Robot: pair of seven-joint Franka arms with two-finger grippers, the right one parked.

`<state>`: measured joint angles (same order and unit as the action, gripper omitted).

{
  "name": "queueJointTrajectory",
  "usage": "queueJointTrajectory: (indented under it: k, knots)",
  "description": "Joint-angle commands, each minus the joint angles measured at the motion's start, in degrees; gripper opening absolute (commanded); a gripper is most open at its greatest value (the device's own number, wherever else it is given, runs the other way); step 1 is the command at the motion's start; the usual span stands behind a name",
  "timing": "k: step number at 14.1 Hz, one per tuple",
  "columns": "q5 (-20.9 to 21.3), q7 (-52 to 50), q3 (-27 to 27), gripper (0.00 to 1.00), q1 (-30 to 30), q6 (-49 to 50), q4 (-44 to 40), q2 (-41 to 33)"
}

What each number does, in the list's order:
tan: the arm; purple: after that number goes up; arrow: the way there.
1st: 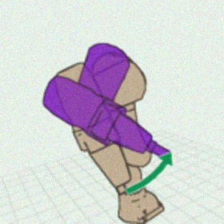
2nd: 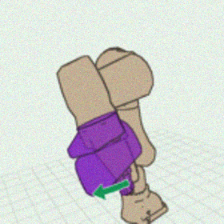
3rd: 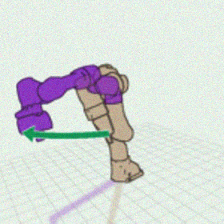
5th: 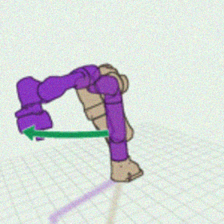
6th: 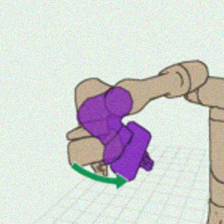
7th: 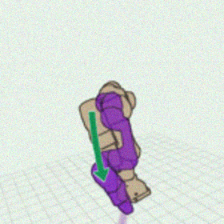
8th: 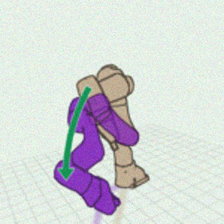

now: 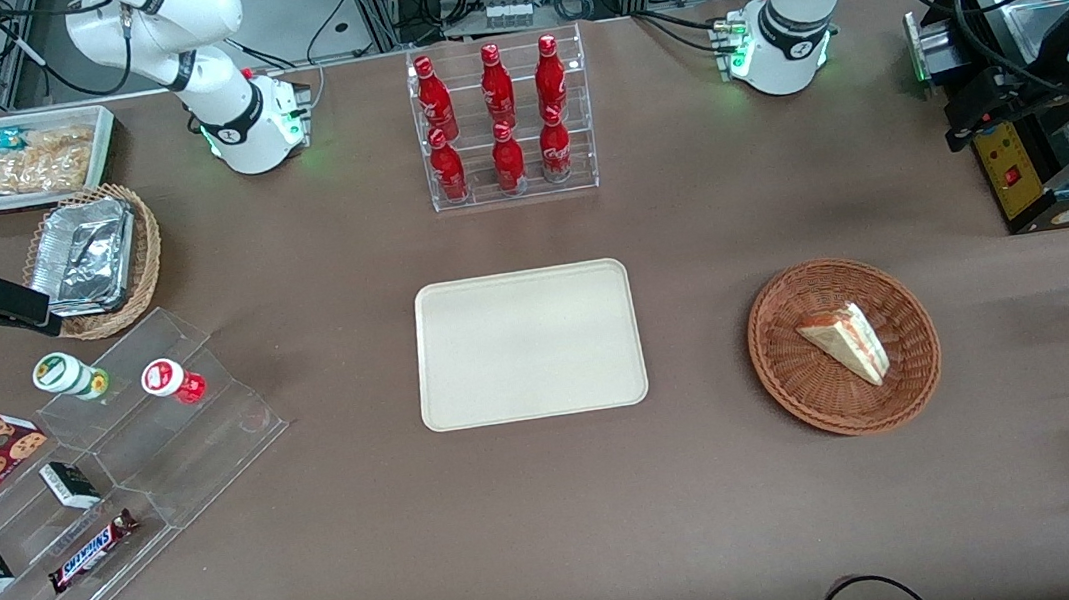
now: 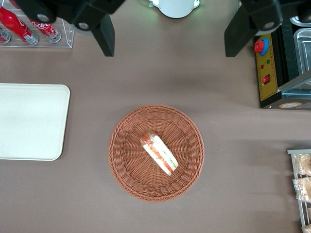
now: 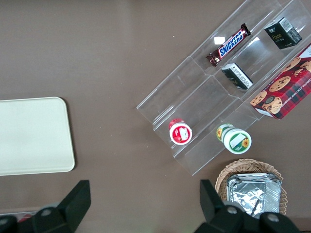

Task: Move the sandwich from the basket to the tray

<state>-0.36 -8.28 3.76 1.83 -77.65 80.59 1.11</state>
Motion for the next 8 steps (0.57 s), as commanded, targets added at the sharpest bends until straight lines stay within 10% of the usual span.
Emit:
queueJointTrajectory:
  k: [1, 8]
  knots:
    - [-0.78, 0.98, 0.2, 1.0, -0.69, 1.44, -0.26, -0.32]
    - [0.09, -13.85, 0.11, 1.0, -0.69, 0.74, 2.82, 3.88]
